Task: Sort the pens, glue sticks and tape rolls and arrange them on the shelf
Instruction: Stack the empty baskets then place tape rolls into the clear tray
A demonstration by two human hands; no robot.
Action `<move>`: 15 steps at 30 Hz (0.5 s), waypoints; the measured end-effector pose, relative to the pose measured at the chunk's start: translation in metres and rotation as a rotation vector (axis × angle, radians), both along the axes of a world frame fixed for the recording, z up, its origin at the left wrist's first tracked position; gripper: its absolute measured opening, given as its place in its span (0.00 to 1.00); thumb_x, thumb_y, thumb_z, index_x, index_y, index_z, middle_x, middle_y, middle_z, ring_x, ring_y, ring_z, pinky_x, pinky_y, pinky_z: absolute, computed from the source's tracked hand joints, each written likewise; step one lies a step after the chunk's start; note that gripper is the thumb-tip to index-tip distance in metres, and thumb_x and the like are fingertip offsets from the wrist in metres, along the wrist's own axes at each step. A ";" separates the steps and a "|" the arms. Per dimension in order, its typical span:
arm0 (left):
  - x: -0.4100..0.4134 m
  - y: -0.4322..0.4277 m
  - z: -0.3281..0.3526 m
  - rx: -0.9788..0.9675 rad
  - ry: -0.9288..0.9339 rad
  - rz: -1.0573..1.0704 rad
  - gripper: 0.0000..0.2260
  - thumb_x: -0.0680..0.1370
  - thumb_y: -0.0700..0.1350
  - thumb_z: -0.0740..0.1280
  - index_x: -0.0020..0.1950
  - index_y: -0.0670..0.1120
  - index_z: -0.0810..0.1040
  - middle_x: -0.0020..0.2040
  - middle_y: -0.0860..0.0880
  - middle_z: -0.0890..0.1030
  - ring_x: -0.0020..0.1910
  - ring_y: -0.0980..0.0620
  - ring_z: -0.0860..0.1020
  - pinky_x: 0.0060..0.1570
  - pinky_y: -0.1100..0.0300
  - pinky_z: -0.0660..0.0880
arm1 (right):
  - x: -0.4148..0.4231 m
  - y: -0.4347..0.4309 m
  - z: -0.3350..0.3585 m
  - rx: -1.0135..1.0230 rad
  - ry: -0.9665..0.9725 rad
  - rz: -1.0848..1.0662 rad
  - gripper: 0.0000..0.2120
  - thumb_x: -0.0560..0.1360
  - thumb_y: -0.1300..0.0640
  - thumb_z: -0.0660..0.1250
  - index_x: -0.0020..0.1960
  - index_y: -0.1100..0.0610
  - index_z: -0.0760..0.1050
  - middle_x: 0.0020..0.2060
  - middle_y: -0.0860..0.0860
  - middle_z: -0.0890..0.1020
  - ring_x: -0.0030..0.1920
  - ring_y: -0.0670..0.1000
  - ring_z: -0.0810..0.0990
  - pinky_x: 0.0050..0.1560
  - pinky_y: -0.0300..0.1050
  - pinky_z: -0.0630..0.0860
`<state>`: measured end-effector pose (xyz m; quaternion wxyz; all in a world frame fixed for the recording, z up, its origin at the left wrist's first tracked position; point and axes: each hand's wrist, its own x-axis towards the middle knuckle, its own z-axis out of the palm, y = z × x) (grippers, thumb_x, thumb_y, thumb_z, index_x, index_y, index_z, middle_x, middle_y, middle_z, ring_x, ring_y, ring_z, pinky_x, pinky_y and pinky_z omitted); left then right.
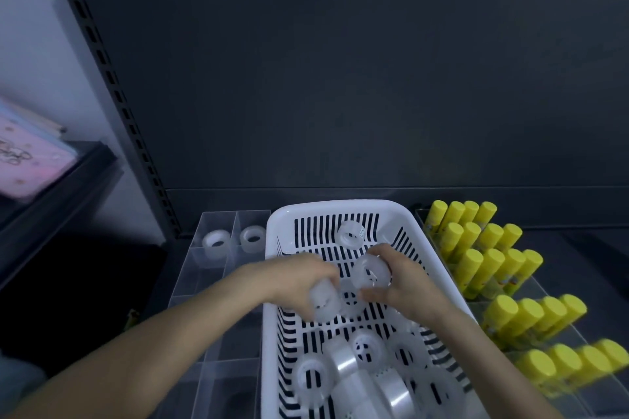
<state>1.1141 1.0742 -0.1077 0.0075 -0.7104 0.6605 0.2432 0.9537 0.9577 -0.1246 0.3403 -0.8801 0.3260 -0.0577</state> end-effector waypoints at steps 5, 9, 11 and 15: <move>0.029 0.028 0.032 -0.304 0.257 0.339 0.19 0.65 0.46 0.73 0.54 0.54 0.73 0.51 0.54 0.77 0.49 0.54 0.76 0.49 0.52 0.77 | 0.017 0.007 0.017 0.032 -0.048 0.058 0.27 0.67 0.53 0.74 0.63 0.47 0.67 0.58 0.48 0.74 0.56 0.50 0.74 0.56 0.44 0.73; 0.060 0.077 0.044 -0.399 0.371 0.524 0.19 0.62 0.48 0.77 0.50 0.54 0.75 0.46 0.55 0.79 0.42 0.60 0.77 0.43 0.63 0.75 | 0.047 0.022 0.033 0.056 -0.059 0.133 0.28 0.70 0.58 0.70 0.67 0.50 0.64 0.60 0.47 0.72 0.59 0.49 0.73 0.58 0.45 0.73; 0.077 0.103 0.043 -0.440 0.362 0.630 0.19 0.60 0.50 0.76 0.47 0.56 0.73 0.44 0.55 0.78 0.39 0.60 0.76 0.39 0.67 0.72 | 0.068 0.032 0.038 0.043 -0.069 0.145 0.28 0.70 0.58 0.70 0.67 0.50 0.64 0.58 0.48 0.73 0.55 0.50 0.75 0.53 0.43 0.75; 0.100 0.143 0.026 -0.466 0.271 0.830 0.19 0.65 0.42 0.76 0.49 0.53 0.71 0.42 0.54 0.77 0.37 0.60 0.74 0.33 0.72 0.68 | 0.121 0.054 0.040 -0.036 -0.104 0.198 0.26 0.68 0.57 0.71 0.64 0.55 0.67 0.51 0.49 0.76 0.50 0.51 0.76 0.46 0.39 0.70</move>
